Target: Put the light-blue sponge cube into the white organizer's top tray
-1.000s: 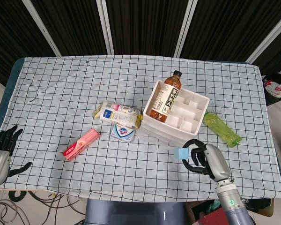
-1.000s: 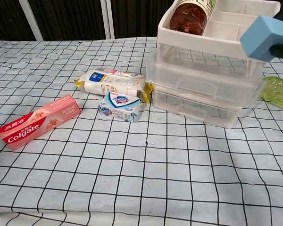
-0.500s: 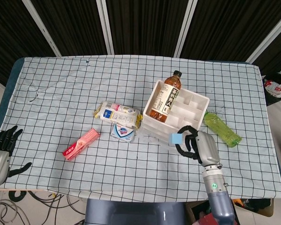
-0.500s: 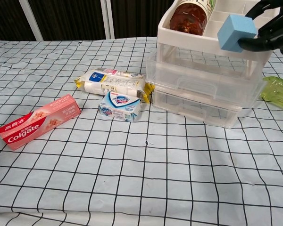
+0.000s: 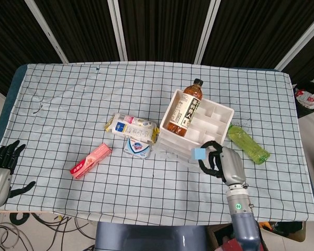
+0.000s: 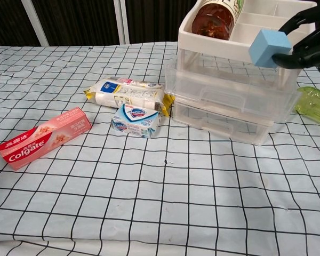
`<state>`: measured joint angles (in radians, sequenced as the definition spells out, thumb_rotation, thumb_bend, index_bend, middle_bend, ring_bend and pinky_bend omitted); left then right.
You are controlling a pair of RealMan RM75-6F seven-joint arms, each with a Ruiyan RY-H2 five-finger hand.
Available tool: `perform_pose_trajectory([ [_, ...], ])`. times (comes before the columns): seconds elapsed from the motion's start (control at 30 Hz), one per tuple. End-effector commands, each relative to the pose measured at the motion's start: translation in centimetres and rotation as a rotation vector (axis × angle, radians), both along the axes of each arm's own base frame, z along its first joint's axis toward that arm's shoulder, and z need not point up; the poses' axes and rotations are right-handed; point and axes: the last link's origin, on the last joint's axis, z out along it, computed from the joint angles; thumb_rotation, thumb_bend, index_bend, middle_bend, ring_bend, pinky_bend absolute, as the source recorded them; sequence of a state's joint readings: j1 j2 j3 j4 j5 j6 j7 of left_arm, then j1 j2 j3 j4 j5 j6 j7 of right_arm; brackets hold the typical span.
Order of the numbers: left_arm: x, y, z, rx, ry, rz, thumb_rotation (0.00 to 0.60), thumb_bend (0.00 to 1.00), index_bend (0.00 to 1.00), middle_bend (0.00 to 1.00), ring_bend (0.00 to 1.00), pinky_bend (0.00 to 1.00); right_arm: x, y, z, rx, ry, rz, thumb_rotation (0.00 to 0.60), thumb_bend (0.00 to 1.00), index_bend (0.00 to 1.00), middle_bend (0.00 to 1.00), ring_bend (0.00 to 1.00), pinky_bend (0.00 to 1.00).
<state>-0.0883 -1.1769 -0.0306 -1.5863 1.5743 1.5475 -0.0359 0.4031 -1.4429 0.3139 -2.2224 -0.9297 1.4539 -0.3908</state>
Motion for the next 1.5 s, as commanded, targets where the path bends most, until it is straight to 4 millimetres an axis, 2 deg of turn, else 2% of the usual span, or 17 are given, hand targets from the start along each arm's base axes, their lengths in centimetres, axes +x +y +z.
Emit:
perform_pose_trajectory([
  [0.03, 0.0, 0.0, 0.0, 0.000, 0.000, 0.000, 0.600, 0.06, 0.00, 0.00, 0.00, 0.00, 0.0, 0.0, -0.1, 0.002, -0.003, -0.002, 0.600, 0.33, 0.37, 0.83, 0.87, 0.81],
  [0.2, 0.0, 0.0, 0.0, 0.002, -0.004, 0.001, 0.600, 0.06, 0.00, 0.00, 0.00, 0.00, 0.1, 0.2, -0.3, 0.007, -0.017, 0.000, 0.600, 0.32, 0.31, 0.83, 0.87, 0.81],
  [0.47, 0.0, -0.1, -0.1, 0.003, 0.001, 0.001, 0.600, 0.06, 0.00, 0.00, 0.00, 0.00, 0.2, 0.5, -0.1, 0.005, -0.031, 0.002, 0.600, 0.32, 0.30, 0.83, 0.87, 0.81],
  [0.57, 0.0, -0.1, -0.1, 0.003, 0.002, 0.001, 0.600, 0.06, 0.00, 0.00, 0.00, 0.00, 0.3, 1.0, 0.3, 0.013, -0.044, 0.008, 0.600, 0.32, 0.39, 0.82, 0.85, 0.80],
  [0.63, 0.0, 0.0, 0.0, 0.004, 0.003, 0.002, 0.600, 0.06, 0.00, 0.00, 0.00, 0.00, 0.5, 1.7, 0.6, 0.032, -0.059, 0.012, 0.600, 0.32, 0.51, 0.80, 0.85, 0.80],
  [0.7, -0.1, 0.0, -0.1, 0.003, 0.003, 0.005, 0.600, 0.06, 0.00, 0.00, 0.00, 0.00, 0.6, 2.5, 1.0, 0.049, -0.067, 0.023, 0.600, 0.32, 0.59, 0.80, 0.84, 0.80],
  [0.93, 0.0, -0.1, -0.2, 0.001, 0.007, 0.002, 0.600, 0.06, 0.00, 0.00, 0.00, 0.00, 0.1, 4.8, 0.2, 0.135, -0.110, 0.050, 0.600, 0.34, 0.74, 0.80, 0.84, 0.80],
  [1.13, 0.0, -0.1, -0.2, 0.002, 0.009, 0.003, 0.600, 0.06, 0.00, 0.00, 0.00, 0.00, -0.3, 6.4, -1.2, 0.240, -0.118, 0.048, 0.600, 0.35, 0.78, 0.80, 0.84, 0.80],
  [1.5, -0.1, 0.0, -0.2, 0.001, 0.006, 0.005, 0.600, 0.06, 0.00, 0.00, 0.00, 0.00, 0.7, 6.4, -4.1, 0.314, -0.134, 0.050, 0.600, 0.35, 0.79, 0.80, 0.84, 0.80],
])
